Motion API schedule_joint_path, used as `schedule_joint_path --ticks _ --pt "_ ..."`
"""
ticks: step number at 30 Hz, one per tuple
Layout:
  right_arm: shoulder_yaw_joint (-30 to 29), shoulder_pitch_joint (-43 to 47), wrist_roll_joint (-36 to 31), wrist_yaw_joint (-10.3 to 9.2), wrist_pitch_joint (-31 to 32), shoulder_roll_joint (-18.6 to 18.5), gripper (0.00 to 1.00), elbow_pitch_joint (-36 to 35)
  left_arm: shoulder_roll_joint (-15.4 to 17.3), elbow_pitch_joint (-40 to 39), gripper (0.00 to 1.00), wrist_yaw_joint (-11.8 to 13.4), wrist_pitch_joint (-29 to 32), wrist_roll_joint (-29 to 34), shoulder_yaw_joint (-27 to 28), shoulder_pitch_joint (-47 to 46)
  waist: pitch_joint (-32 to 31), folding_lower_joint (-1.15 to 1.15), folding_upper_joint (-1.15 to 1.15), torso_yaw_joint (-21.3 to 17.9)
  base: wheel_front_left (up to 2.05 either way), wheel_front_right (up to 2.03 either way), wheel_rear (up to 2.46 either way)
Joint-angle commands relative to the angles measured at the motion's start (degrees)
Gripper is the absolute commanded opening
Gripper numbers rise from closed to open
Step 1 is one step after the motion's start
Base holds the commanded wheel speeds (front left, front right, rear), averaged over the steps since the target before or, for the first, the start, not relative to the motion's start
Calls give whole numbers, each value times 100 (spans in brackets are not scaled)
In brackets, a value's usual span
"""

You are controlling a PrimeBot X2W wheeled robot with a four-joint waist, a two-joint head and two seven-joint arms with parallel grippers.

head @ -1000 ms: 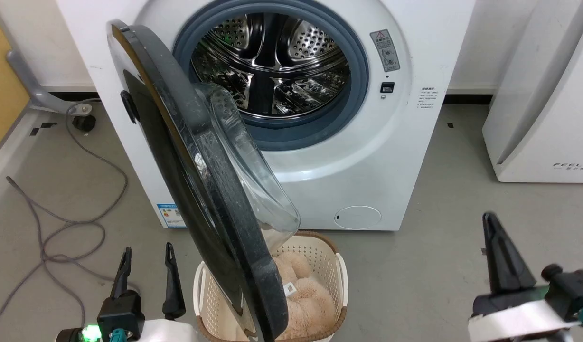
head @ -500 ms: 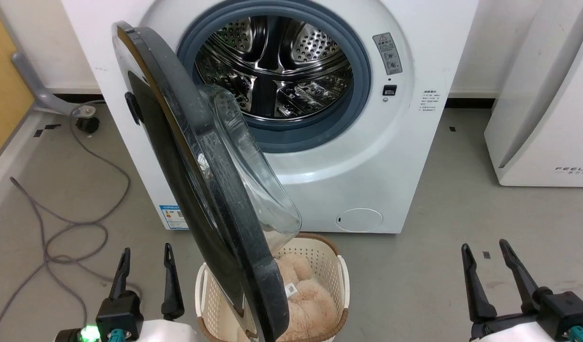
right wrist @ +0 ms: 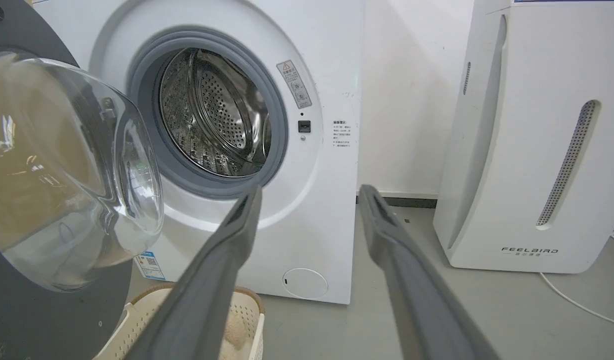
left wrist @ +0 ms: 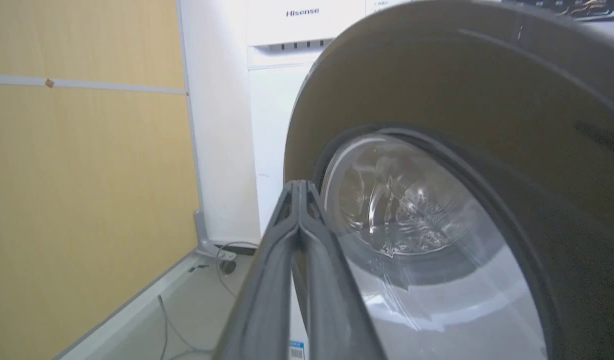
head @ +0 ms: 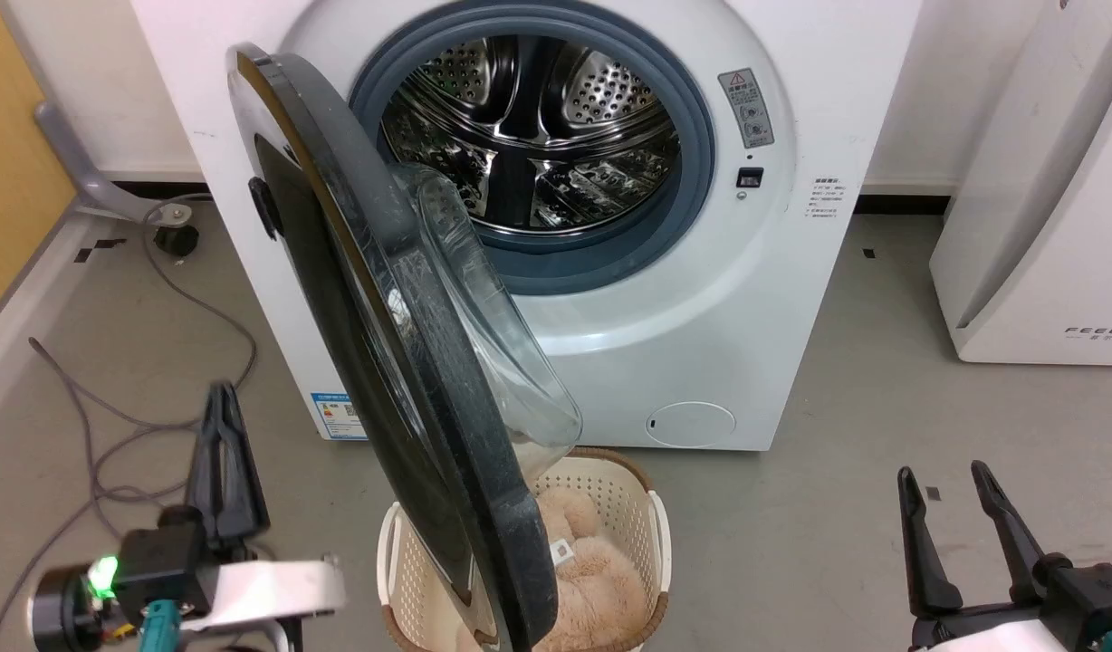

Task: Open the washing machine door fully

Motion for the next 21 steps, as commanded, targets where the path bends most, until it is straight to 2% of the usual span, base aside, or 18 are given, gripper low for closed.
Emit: schedule_joint_path --ticks 1,9,21 --pt "-4 77 37 5 -25 29 100 -50 30 -204 0 -14 -25 50 -36 -114 -1 0 0 5 0 0 0" --pt "-28 118 69 5 -25 30 100 -212 21 -1224 0 -133 -25 168 -445 -330 13 0 0 55 0 0 0" --pt "-17 166 97 5 -25 30 100 -357 -22 -1980 0 -455 -25 243 -1924 -479 18 0 0 126 0 0 0"
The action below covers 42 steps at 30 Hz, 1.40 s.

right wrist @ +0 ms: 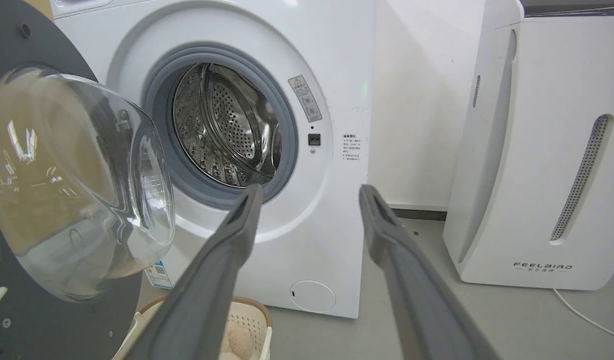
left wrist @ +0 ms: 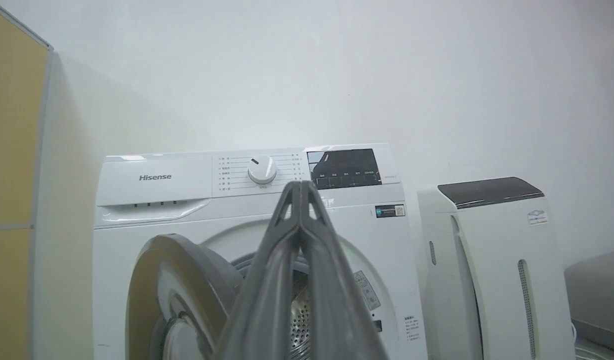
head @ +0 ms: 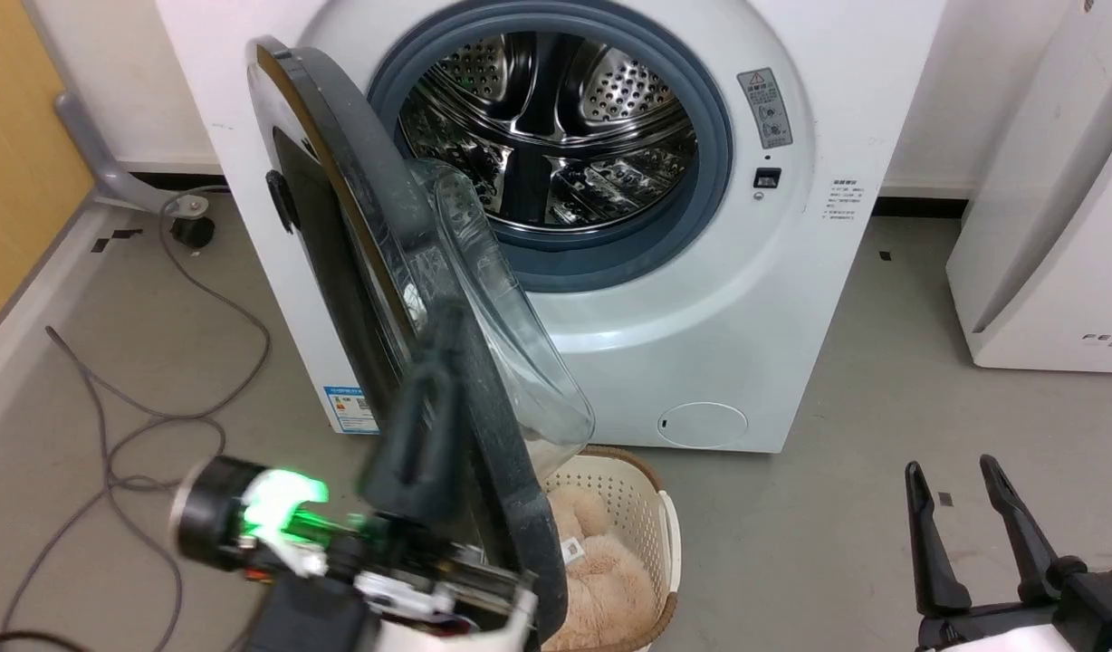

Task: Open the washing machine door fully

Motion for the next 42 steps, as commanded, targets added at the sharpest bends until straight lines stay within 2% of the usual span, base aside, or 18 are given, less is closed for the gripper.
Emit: schedule_joint_path --ticks 1,10,21,25,29,38,42 --pt "-9 69 63 5 -25 27 100 -47 9 -61 0 -61 -24 41 -203 -92 -3 0 0 9 0 0 0" --pt "-38 117 81 5 -25 27 100 -63 -3 52 0 -377 -24 86 -1376 -32 -7 0 0 76 0 0 0" --pt "-71 118 97 5 -25 27 100 -36 132 656 0 -485 -24 82 -2110 330 17 0 0 124 0 0 0" --pt "-76 115 96 5 -25 27 100 -21 219 1024 0 -449 -24 42 -2182 474 39 0 0 133 0 0 0" --pt "-67 84 78 5 -25 27 100 -3 204 1440 0 -297 -24 -64 -2090 552 63 0 0 106 0 0 0" --pt "-105 43 70 5 -25 27 100 37 164 2178 0 -12 -24 -307 -1589 431 144 0 0 107 0 0 0" --pt "-128 35 69 5 -25 27 100 57 205 2340 0 25 -24 -354 -1377 393 164 0 0 121 0 0 0"
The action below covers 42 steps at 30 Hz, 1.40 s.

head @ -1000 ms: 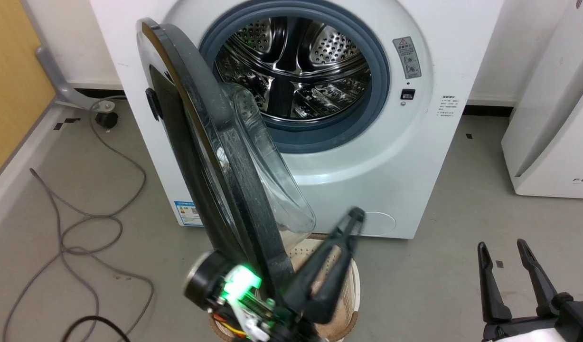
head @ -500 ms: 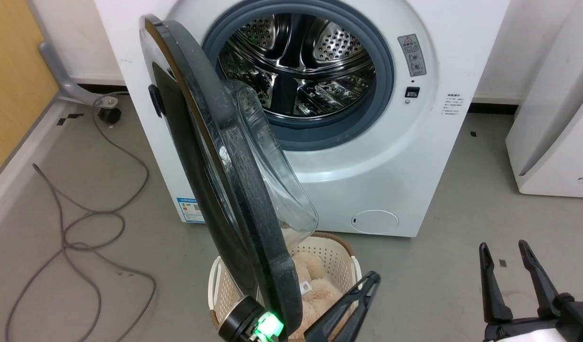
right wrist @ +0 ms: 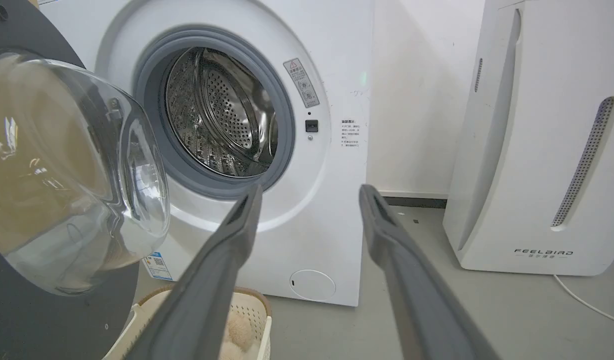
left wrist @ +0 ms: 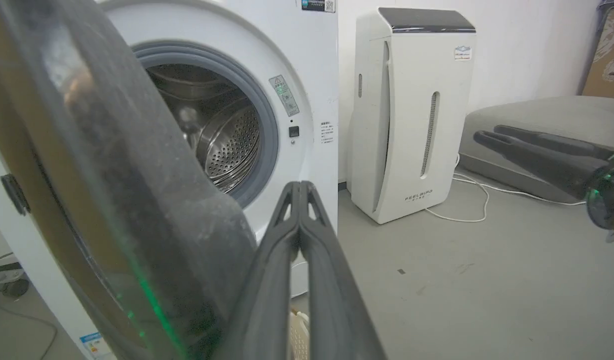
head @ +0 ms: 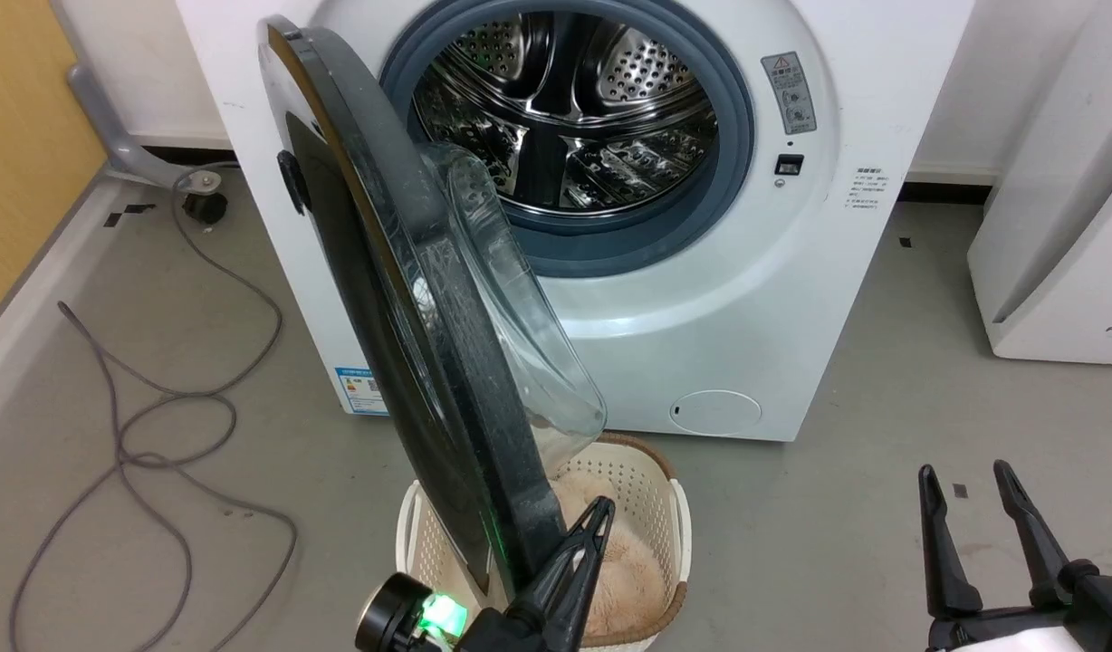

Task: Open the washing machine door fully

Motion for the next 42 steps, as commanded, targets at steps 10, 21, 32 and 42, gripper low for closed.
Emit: schedule_joint_path --ticks 10,21,32,42 --pt "-15 60 60 5 -25 26 100 55 179 -68 0 41 -25 19 219 118 -28 0 0 206 0 0 0" --pt "63 109 142 5 -25 26 100 51 537 -448 0 284 -25 13 624 651 -47 0 0 690 0 0 0" --pt "133 97 240 5 -25 26 100 30 782 -672 0 571 -25 -72 1124 1002 4 0 0 1137 0 0 0" --pt "122 57 210 5 -25 26 100 16 901 -762 0 572 -25 -796 2118 870 126 0 0 1464 0 0 0"
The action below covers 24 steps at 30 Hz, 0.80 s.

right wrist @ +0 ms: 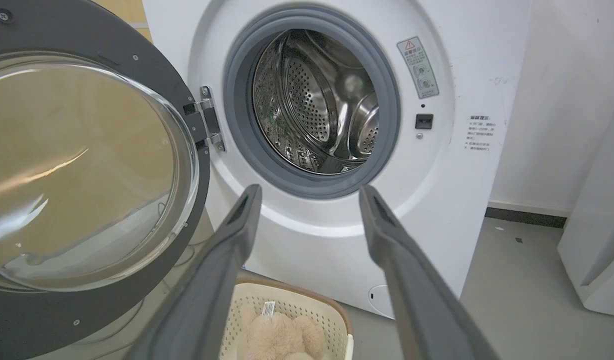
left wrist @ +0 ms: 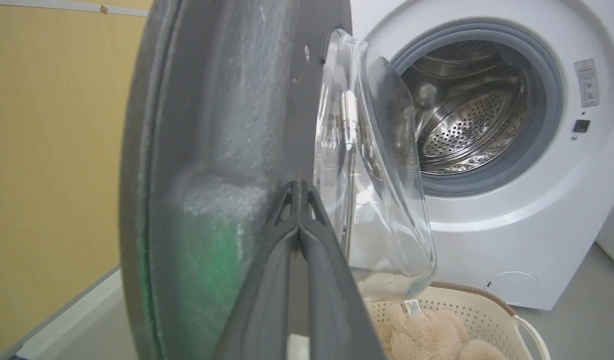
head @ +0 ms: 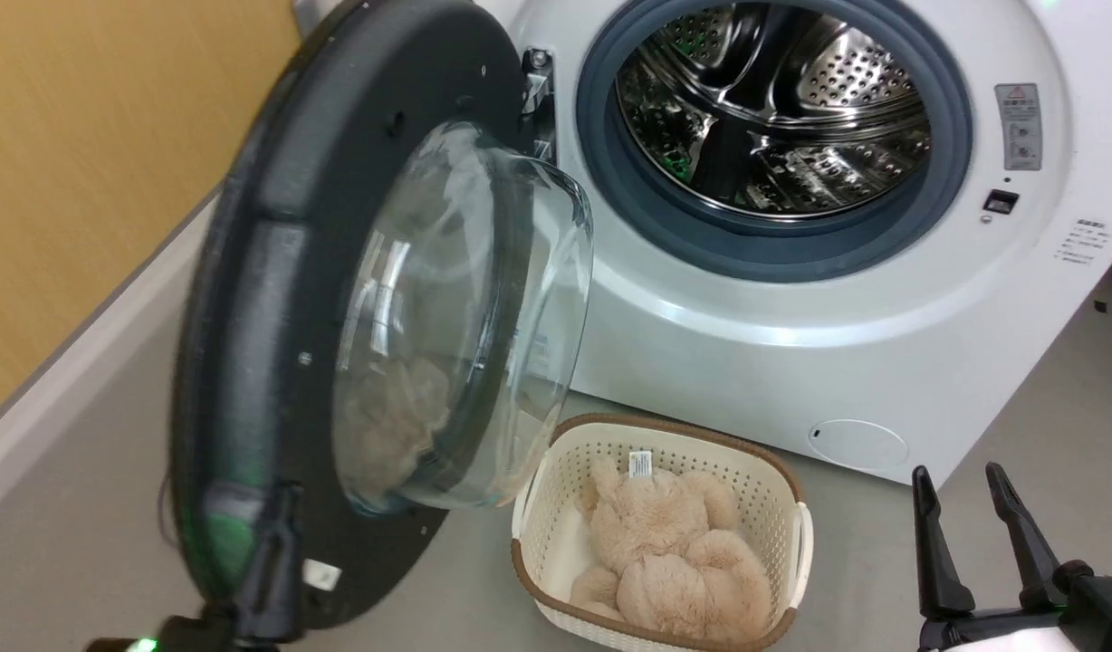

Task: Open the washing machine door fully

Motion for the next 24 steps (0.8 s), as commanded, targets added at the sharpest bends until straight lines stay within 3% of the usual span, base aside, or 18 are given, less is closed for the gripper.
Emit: schedule_joint_path --ticks 1,9,18,24 --pt "-5 39 -4 5 -25 15 100 -10 66 -1 0 -5 -6 -69 160 -89 46 0 0 37 0 0 0" --pt "-74 -111 153 5 -25 15 100 4 117 391 0 -280 -6 -731 1055 -409 333 0 0 55 0 0 0" --pt "-107 -323 -99 5 -25 15 100 -42 164 1176 0 -371 -6 -932 1835 -1023 714 0 0 -47 0 0 0" --pt "-139 -460 -218 5 -25 15 100 -62 294 1940 0 -609 -6 -1085 2448 -1651 925 0 0 -94 0 0 0"
